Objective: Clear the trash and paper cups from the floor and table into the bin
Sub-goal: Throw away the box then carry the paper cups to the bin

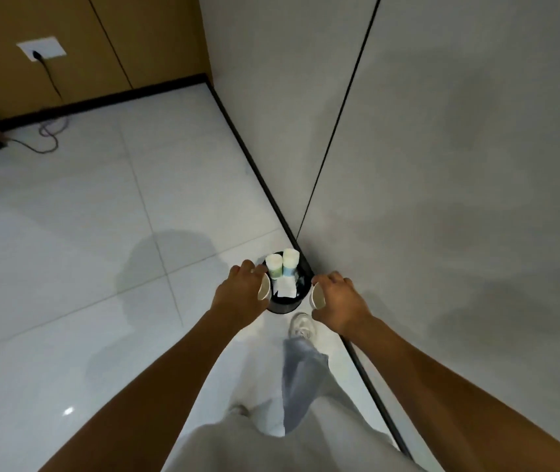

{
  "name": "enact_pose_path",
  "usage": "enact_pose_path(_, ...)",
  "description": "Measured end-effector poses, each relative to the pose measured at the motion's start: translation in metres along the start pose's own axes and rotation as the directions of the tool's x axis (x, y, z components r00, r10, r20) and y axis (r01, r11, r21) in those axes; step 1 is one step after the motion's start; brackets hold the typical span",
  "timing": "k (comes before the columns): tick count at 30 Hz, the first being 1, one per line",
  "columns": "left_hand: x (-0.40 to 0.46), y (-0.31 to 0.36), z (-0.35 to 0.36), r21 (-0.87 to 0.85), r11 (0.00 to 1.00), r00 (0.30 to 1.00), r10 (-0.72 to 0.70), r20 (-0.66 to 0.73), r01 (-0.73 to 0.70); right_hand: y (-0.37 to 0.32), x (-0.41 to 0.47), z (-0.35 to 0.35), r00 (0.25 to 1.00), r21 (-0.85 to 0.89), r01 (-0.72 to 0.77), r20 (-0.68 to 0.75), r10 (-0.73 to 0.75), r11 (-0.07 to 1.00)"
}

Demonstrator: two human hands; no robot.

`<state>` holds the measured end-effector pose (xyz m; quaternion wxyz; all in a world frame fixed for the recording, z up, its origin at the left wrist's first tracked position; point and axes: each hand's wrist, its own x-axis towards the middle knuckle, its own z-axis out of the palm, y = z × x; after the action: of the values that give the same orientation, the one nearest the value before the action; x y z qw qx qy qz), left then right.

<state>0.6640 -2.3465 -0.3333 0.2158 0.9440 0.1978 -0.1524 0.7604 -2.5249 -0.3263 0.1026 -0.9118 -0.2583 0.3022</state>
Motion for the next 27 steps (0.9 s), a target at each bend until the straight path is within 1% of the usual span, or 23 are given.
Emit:
enact_pose_path(3, 0.046, 0.012, 0.001, -0.093, 0.989, 0.993, -0.114, 0.012, 0.115, 0.013, 0.06, -0.033, 0.999, 0.008, 0.01, 0.053, -0.01, 1.0)
enact_pose_path(7, 0.101, 0.019, 0.003, -0.189, 0.957, 0.975, -0.221, 0.026, 0.221, 0.022, 0.128, -0.063, 0.995, 0.009, 0.026, 0.096, -0.027, 1.0)
enact_pose_path(11, 0.152, 0.008, 0.009, -0.3, 0.897, 0.942, -0.336, 0.015, 0.324, 0.028, 0.19, -0.065, 0.99, -0.022, 0.082, 0.116, -0.079, 0.996)
enact_pose_path(14, 0.184, -0.008, 0.024, -0.407, 0.819, 0.903, -0.427, 0.038, 0.405, 0.035, 0.233, -0.051, 0.988, 0.011, 0.028, 0.149, -0.029, 1.0)
enact_pose_path(16, 0.203, -0.02, 0.042, -0.426, 0.798, 0.893, -0.446, 0.056, 0.426, 0.042, 0.259, -0.035, 0.987, 0.03, 0.014, 0.161, -0.019, 0.999)
enact_pose_path(20, 0.249, -0.044, 0.084, -0.418, 0.789, 0.885, -0.454, 0.1, 0.452, 0.06, 0.304, 0.007, 0.984, 0.063, -0.048, 0.175, 0.036, 0.997)
enact_pose_path(24, 0.309, -0.064, 0.131, -0.419, 0.798, 0.897, -0.427, 0.113, 0.433, 0.084, 0.346, 0.055, 0.984, 0.087, -0.083, 0.168, 0.067, 0.993)
enact_pose_path(27, 0.356, -0.082, 0.171, -0.411, 0.816, 0.913, -0.382, 0.146, 0.407, 0.101, 0.379, 0.088, 0.985, 0.123, -0.082, 0.16, 0.062, 0.989)
